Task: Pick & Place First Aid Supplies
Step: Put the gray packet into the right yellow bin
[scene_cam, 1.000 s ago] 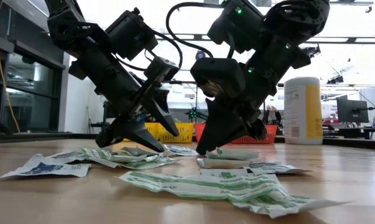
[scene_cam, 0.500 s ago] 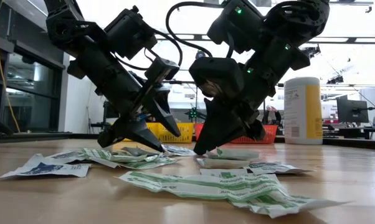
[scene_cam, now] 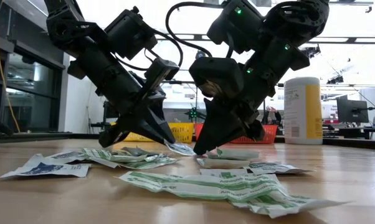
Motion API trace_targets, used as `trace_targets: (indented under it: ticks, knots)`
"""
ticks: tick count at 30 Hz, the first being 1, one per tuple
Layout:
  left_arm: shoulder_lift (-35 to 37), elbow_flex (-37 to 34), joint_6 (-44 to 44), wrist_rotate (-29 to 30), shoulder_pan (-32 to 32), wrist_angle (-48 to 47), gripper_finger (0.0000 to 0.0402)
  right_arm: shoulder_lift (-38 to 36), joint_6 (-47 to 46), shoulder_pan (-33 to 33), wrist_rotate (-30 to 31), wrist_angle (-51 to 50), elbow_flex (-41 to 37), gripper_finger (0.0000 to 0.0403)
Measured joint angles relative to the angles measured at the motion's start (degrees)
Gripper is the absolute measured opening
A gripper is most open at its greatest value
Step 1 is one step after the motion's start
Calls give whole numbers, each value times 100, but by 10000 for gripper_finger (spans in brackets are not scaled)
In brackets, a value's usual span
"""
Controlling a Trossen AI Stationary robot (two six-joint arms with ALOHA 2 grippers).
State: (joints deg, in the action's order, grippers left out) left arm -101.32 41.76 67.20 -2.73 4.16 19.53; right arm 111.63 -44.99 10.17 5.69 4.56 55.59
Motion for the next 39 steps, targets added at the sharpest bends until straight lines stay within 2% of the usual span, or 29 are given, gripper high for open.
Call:
trace_targets:
  ticks: [3,11,18,25,32,39]
  knots:
    - [0,0,-91,53,0,3,6,0,2,0,-1,2,0,0]
    - [0,2,-247,76,-2,0,3,-202,117,0,-76,-122,-6,0]
    - [24,14,-413,197,-7,43,1,-913,471,-173,-57,-867,-14,0]
    - [126,231,-868,264,-27,58,1,-1847,1046,-550,-59,-2131,-9,0]
    - [727,299,-1337,380,-511,-82,0,-2851,1701,-1227,-354,-3110,-4,0]
    - [1530,308,-1717,786,-1262,-316,0,-3527,2389,-1930,-459,-3241,0,0]
